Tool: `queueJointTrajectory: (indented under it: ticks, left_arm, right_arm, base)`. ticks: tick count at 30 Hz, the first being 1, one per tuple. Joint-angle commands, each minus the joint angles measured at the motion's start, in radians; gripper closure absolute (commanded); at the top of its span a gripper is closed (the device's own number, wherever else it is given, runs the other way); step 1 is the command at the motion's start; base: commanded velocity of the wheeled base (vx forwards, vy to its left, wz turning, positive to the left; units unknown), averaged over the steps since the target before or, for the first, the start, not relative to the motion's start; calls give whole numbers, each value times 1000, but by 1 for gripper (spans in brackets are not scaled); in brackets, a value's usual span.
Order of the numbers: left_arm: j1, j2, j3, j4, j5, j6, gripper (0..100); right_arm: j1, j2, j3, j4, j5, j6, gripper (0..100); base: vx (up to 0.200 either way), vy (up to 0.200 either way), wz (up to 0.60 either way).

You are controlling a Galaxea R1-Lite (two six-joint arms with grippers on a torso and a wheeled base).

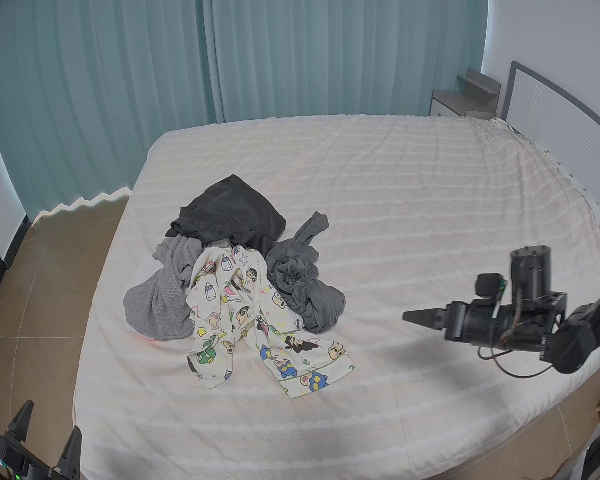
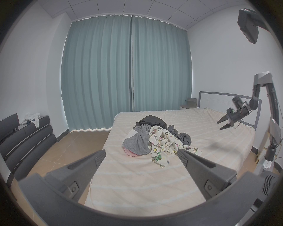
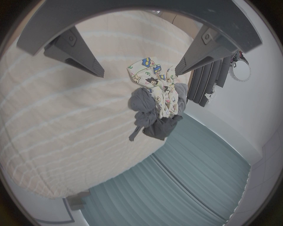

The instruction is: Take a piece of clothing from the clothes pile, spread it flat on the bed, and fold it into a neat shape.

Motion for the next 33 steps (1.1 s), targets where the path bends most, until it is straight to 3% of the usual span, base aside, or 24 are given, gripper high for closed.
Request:
queueJointTrajectory:
  ticks: [1,12,33]
  left_arm:
    - [-1,-18,10,0,0,0,0]
    - [-1,-18,10,0,0,0,0]
    - [1,-18,10,0,0,0,0]
  right_arm:
    - [178,506,-262,-130,-73,83,0]
    - [236,609,-384,-122,-81,81,0]
    - [225,695,-460,-107,-87,70,0]
  base:
    - [0,0,0]
    - [0,0,0]
    - [0,0,0]
